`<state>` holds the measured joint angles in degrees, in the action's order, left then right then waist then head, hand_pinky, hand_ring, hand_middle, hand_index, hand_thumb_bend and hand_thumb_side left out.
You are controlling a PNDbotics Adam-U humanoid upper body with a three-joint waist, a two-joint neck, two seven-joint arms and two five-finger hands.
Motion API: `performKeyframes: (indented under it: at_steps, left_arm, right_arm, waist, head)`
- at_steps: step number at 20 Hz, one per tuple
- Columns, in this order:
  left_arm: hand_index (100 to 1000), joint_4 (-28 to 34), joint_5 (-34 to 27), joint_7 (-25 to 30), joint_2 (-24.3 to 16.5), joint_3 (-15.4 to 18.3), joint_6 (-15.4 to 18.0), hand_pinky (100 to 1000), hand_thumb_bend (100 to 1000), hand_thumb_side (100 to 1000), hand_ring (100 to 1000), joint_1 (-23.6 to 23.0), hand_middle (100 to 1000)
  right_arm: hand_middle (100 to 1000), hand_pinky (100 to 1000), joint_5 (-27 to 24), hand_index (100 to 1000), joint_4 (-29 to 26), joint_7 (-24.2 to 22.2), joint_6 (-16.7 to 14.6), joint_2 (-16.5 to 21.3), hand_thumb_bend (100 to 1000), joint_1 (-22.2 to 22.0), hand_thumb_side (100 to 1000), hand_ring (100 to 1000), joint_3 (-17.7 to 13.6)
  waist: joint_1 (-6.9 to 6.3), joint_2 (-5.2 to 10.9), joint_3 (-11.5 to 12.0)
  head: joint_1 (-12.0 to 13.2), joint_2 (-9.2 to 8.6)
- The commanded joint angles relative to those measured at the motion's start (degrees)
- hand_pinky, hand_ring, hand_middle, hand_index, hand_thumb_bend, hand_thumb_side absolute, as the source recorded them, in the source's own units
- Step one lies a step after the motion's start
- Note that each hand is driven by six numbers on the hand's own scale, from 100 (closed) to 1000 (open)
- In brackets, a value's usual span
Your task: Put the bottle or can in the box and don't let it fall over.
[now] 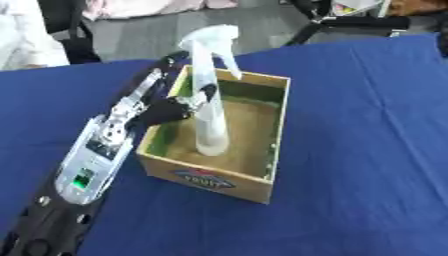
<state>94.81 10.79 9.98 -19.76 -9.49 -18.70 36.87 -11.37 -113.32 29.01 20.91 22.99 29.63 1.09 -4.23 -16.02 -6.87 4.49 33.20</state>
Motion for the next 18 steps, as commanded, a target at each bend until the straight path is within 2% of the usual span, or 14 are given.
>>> performKeyframes:
  at_steps: [1,8,9,10,17,18]
  left_arm:
    - [1000,4.01,-1.58,-0.43,-2.83,1.56,-0.07,1000,358,457,1000,-0.86,1000]
    - [1000,9.64,-5.07,-3.32,-6.27,5.53,-0.57,1000,339,453,1000,-6.42,1000]
    - [1000,10.19,-5.44,-3.91,-6.72,6.09,-0.61,1000,236,528,1000,-7.11,1000]
    - [1000,10.84,-5.76,-4.49,-7.18,6.63,-0.55,1000,338,442,1000,-7.83,1000]
    - [1000,17.55,-7.47,-8.6,-10.27,10.82,0.32,1000,336,388,1000,-13.7,1000]
    - [1000,18.4,-7.69,-9.17,-10.53,11.42,0.4,1000,324,351,1000,-14.51,1000]
  right_arm:
    - [1000,1000,-0.06,1000,-1.27,0.23,-0.07,1.61,501,0.36,100,926,-0.51]
    - [1000,1000,-0.06,1000,-1.27,0.45,-0.14,1.9,482,0.15,100,927,-0.68]
    - [1000,1000,-0.05,1000,-1.27,0.48,-0.15,1.91,478,0.12,100,927,-0.72]
    - [1000,1000,-0.04,1000,-1.27,0.52,-0.15,1.94,476,0.08,100,927,-0.75]
    - [1000,1000,0.01,1000,-1.27,0.72,-0.14,2.18,471,-0.13,100,927,-0.91]
    - [1000,1000,0.01,1000,-1.27,0.75,-0.14,2.23,471,-0.17,100,927,-0.95]
  waist:
    - [0.12,1.34,0.17]
    - [0.16,1.31,0.63]
    - [0.17,1.3,0.67]
    - [0.18,1.27,0.75]
    - [0.36,1.11,1.28]
    - [0.4,1.11,1.41]
  head:
    - [-0.44,0.33]
    - [-1.33,1.95]
    - [-1.38,2.11]
    - [-1.44,2.25]
    - [-1.31,2.5]
    - [-1.24,2.27]
